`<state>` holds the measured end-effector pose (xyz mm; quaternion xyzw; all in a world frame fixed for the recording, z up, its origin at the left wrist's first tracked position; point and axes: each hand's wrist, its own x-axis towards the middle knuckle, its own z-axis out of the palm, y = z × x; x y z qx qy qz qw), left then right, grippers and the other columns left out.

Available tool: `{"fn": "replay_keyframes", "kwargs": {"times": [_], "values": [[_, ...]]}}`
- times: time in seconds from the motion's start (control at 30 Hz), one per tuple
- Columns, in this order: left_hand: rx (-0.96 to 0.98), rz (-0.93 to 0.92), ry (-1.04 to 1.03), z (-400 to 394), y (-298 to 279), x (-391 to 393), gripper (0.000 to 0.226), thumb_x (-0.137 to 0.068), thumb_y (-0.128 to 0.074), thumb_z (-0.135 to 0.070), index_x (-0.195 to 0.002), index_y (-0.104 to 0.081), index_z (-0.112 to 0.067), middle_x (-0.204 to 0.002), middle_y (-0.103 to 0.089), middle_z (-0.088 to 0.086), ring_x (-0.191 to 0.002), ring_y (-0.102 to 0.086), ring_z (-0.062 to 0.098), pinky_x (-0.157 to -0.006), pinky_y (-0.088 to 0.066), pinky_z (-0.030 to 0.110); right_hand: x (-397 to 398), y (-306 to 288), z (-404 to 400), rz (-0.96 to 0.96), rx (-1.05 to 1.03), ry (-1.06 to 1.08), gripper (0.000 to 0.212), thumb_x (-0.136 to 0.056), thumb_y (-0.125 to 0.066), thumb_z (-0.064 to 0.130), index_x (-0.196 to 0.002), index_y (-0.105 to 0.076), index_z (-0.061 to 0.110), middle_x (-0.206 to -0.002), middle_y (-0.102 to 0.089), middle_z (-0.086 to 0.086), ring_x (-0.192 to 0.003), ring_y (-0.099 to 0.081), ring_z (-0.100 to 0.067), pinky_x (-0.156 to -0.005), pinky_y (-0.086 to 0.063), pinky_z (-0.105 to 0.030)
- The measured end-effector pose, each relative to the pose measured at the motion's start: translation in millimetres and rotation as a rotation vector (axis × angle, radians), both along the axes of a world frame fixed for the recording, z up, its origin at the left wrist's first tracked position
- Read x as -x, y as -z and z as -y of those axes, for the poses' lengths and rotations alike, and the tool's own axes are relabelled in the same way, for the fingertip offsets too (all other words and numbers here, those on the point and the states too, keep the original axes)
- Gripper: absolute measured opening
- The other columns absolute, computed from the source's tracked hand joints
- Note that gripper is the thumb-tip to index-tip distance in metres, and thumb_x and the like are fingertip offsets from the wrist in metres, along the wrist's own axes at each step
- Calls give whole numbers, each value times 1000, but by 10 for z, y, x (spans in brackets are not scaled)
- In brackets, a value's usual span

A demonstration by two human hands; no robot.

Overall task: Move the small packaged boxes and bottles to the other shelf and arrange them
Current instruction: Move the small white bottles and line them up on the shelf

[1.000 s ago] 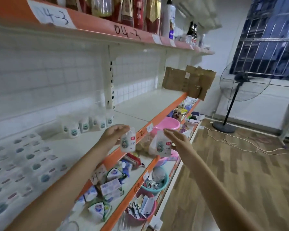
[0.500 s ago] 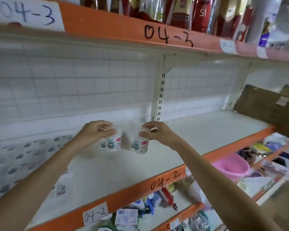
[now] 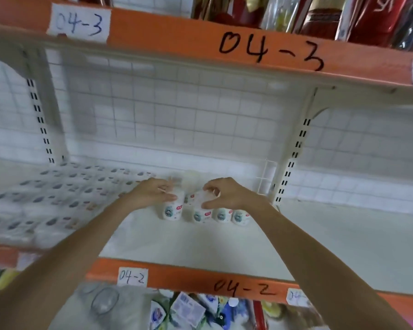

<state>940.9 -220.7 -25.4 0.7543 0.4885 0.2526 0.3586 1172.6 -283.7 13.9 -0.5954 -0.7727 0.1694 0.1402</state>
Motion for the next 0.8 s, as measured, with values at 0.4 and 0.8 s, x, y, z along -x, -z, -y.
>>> {"fn": "replay_keyframes", "kwargs": {"times": [0.4, 0.8], "values": [[68, 169, 1, -93, 233, -258, 53, -76, -74, -16, -124, -54, -11, -121, -57, 4, -105, -55, 14, -87, -41, 24, 3, 263, -275, 228, -11, -40, 58, -84, -63, 31, -135, -42, 14, -128, -44, -10, -117, -43, -26, -97, -39, -38], [79, 331, 23, -191, 359, -342, 47, -80, -68, -6, -124, -53, -4, -118, -56, 5, -111, -53, 16, -89, -40, 23, -59, 363, -304, 22, -84, 49, 36, -84, -65, 28, -116, -55, 14, -113, -51, -7, -95, -44, -16, -81, -38, -27]]}}
